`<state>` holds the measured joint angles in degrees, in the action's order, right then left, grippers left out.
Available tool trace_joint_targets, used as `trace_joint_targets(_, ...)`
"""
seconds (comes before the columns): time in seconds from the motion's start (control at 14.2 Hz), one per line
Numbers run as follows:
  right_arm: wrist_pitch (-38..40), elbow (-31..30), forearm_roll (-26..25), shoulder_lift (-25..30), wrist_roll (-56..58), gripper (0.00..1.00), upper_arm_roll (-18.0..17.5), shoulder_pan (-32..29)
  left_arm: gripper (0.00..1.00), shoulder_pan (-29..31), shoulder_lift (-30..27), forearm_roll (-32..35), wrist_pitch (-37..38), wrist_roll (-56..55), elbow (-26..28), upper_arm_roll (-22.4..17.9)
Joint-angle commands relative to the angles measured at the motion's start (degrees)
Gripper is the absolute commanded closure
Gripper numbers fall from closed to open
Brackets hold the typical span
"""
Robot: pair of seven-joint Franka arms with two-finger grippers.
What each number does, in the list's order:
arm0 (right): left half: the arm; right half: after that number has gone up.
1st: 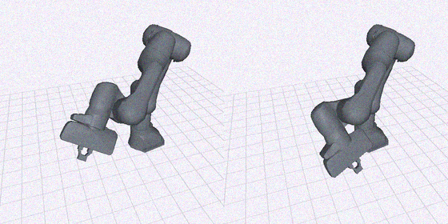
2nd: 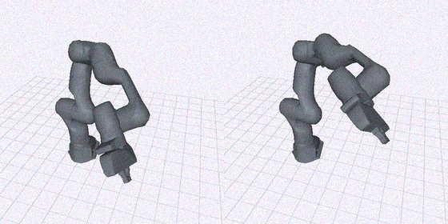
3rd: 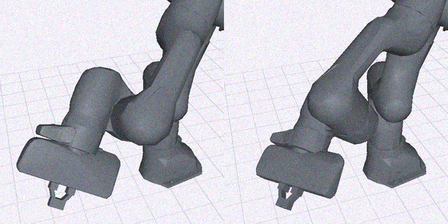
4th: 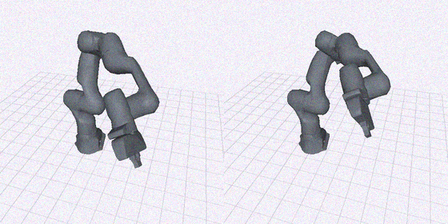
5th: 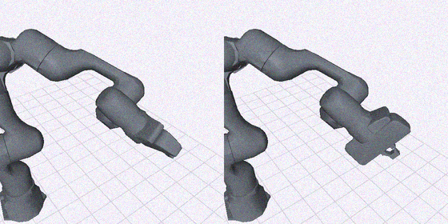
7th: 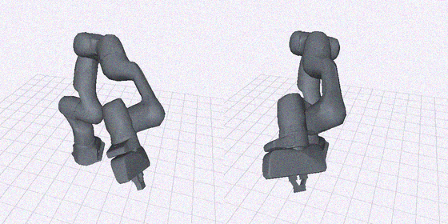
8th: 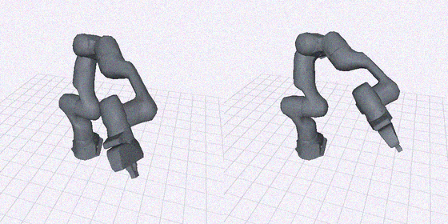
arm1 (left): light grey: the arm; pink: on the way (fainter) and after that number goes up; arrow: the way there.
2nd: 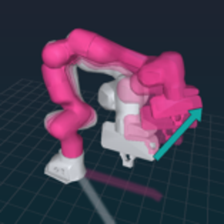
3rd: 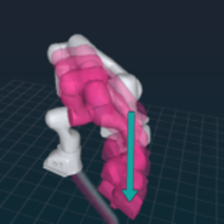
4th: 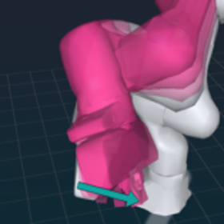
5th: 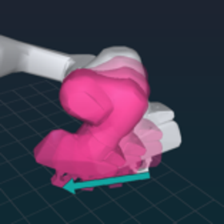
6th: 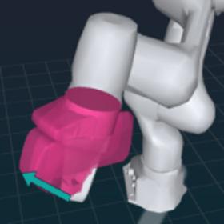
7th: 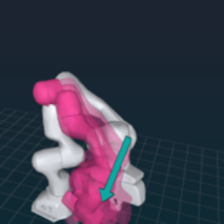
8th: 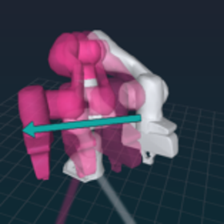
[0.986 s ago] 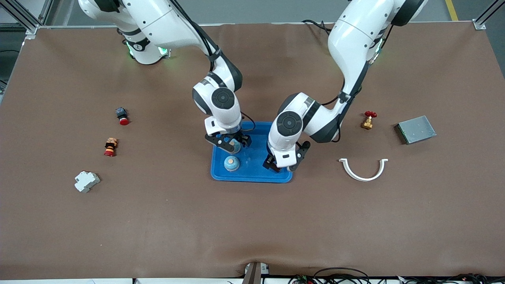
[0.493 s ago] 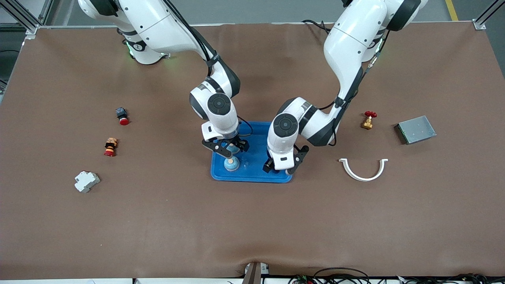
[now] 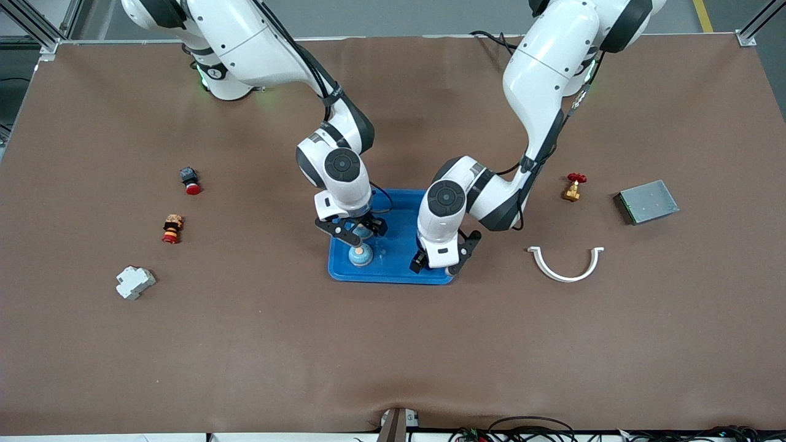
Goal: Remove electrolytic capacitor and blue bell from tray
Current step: 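Close the right gripper on the bell while the left gripper grips the capacitor, then lift the bell with the right gripper while the left gripper lifts the capacitor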
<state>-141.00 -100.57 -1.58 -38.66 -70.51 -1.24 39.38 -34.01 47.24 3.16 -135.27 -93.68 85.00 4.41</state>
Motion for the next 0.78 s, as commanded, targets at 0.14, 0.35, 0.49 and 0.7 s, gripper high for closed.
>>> trace_joint_targets(0.14,0.2,2.0,-1.9,-0.9,0.9,0.62,-0.6,-0.4,0.0,-0.4,1.4,1.4,-1.5,-0.1,-1.3,-0.7)
trace_joint_targets(0.35,0.3,2.1,-1.5,-0.7,0.0,1.0,-0.6,0.6,0.0,-0.4,1.5,1.4,-1.6,0.0,-1.4,-0.7)
trace_joint_targets(0.49,1.3,2.5,-1.2,-0.3,0.4,1.0,-0.7,0.5,0.65,-0.3,1.5,1.4,-1.6,-0.1,-1.4,-0.7)
trace_joint_targets(0.7,8.0,2.5,-0.8,4.5,1.2,1.0,-1.3,0.3,0.91,-0.4,1.4,1.2,-1.6,-1.1,-1.4,-0.7)
